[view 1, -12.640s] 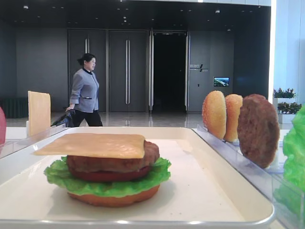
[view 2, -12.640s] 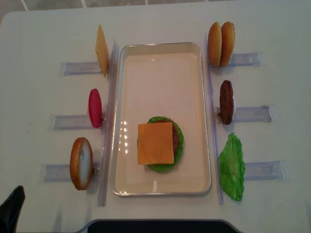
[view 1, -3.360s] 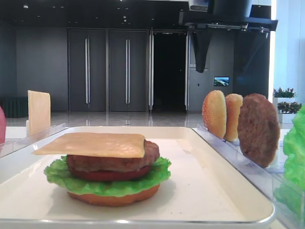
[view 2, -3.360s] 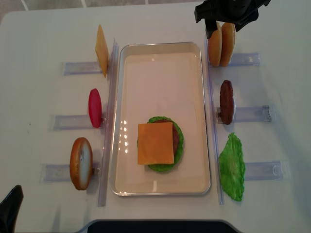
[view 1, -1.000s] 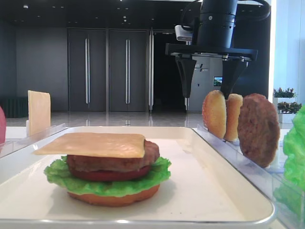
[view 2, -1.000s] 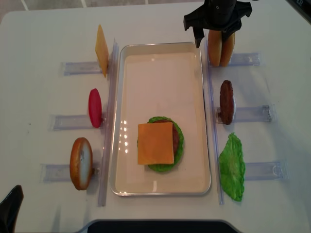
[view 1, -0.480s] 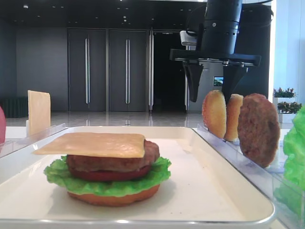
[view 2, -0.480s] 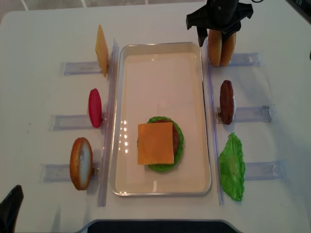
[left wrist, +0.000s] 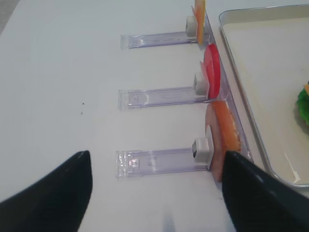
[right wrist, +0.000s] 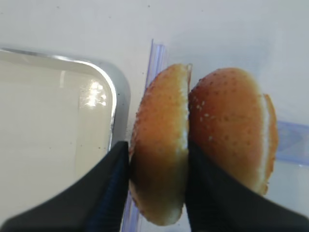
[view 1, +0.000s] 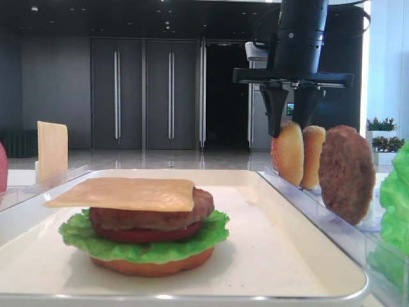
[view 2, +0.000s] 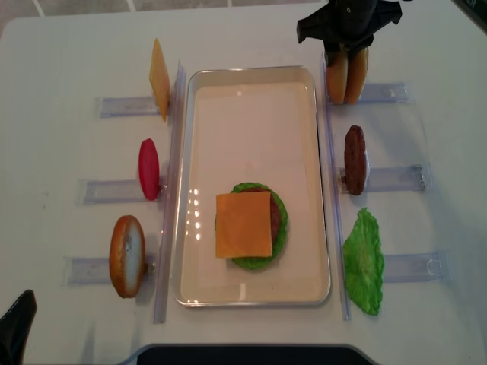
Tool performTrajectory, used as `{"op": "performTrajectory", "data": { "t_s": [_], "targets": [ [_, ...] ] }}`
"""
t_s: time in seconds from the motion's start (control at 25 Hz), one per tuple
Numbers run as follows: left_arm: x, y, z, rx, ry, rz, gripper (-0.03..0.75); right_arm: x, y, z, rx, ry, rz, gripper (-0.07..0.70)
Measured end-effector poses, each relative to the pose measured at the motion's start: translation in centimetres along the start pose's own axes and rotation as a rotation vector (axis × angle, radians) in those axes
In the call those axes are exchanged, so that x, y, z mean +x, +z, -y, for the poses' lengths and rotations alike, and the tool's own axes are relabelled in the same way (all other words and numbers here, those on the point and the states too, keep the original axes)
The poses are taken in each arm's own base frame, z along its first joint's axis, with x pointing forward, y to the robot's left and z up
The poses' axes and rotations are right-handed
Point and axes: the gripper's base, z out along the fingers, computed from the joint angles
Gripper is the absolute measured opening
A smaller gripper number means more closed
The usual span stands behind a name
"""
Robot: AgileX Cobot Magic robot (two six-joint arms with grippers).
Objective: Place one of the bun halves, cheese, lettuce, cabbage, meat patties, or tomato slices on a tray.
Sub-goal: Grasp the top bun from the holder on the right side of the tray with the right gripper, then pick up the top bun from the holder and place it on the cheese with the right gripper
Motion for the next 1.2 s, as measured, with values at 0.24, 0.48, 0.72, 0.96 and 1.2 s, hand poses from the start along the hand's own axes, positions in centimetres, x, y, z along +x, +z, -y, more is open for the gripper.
{"op": "performTrajectory", "data": {
  "t_s": [0.24, 0.48, 0.72, 0.96, 1.2],
  "targets": [
    [0.0, 0.0, 0.0, 0.0, 0.0, 0.0, 0.641, 0.0, 0.0, 0.0, -0.001, 0.0, 0.004, 0.239],
    [0.0, 0.0, 0.0, 0.0, 0.0, 0.0, 0.641, 0.0, 0.0, 0.0, 0.0, -0.008, 0.0, 0.239],
    [0.0, 0.0, 0.0, 0.0, 0.0, 0.0, 0.641, 0.1, 0.0, 0.0, 0.002, -0.017, -0.012, 0.238],
    [0.0, 0.0, 0.0, 0.0, 0.0, 0.0, 0.641, 0.2, -0.7, 0.0, 0.002, -0.023, -0.009, 0.236],
    [0.0, 0.0, 0.0, 0.0, 0.0, 0.0, 0.641, 0.5, -3.5, 0.0, -0.014, -0.027, 0.017, 0.232]
  ]
}}
